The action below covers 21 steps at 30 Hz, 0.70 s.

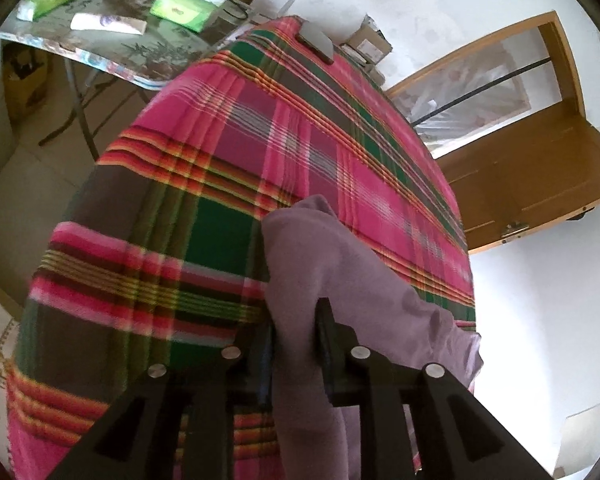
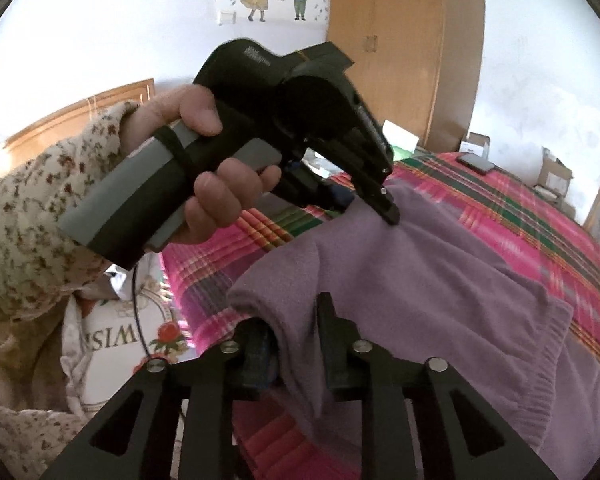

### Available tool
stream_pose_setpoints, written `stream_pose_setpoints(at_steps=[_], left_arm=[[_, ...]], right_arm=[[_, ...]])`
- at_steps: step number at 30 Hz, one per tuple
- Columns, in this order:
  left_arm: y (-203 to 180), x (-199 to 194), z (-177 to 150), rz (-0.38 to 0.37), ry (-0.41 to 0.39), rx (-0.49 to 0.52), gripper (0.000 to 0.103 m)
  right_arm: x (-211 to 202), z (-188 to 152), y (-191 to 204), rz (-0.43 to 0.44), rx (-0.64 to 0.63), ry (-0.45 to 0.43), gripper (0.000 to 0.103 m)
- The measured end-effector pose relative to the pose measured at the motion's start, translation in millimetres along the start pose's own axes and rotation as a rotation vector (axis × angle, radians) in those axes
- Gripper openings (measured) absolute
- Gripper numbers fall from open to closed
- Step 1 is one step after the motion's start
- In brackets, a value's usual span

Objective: Fold clothes

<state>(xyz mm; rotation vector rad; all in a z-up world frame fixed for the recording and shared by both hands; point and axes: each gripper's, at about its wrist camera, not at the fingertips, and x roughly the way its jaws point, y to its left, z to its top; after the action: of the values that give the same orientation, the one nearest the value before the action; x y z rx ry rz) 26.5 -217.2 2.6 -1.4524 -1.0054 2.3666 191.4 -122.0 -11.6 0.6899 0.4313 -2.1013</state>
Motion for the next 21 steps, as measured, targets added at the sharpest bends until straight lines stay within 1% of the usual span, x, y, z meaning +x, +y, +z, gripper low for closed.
stream_pose_setpoints(at_steps=[3,5,7,10,11,12,13,17,19,21], left_arm=[[-1.4,-12.2,-6.3,0.014,-0.037,-0.006,0.025],[-4.1,-21.8,-11.5,0.019,-0.065,-0.004,0.026],[-11.8,-32.0,-18.8,0.026,-0.099,0.017,0.027],[-25.5,-48.6,-31.1,0.02,-0.151,0.049,0.028],[-29.7,-52.2,-34.7,0.011,-0.162,0.061,0.029],[-34.7,-55.2,-38.8,0.006,-0.167,0.076,0.032],[-40.9,-57.4,-43.9,0.009,-0.169,0.089,0.034],[-71.0,-59.6,-60.6,0.017,-0.179,0.194,0.034],[-86.7,-55.6,-65.5,-0.01,-0.164,0.243,0.034],[-102.3,-47.9,-71.0,-0.034,-0.14,0.285,0.035]], right_arm=[[-12.1,-0.6,-2.8,-0.012,0.007,-0.022,0.029],[-19.7,-3.0,-9.4,-0.021,0.028,-0.035,0.036],[-33.3,-7.9,-10.2,-0.03,0.051,-0.05,0.039],[-58.3,-11.8,-27.6,-0.041,0.134,-0.097,0.039],[-66.5,-13.8,-34.2,-0.046,0.165,-0.114,0.039],[-74.6,-15.8,-40.8,-0.05,0.195,-0.131,0.039],[-84.7,-19.1,-49.4,-0.07,0.229,-0.147,0.04],[-114.7,-36.6,-84.3,-0.222,0.33,-0.163,0.04],[-129.3,-49.4,-100.0,-0.335,0.38,-0.159,0.04],[-147.7,-64.6,-121.3,-0.42,0.444,-0.167,0.04]])
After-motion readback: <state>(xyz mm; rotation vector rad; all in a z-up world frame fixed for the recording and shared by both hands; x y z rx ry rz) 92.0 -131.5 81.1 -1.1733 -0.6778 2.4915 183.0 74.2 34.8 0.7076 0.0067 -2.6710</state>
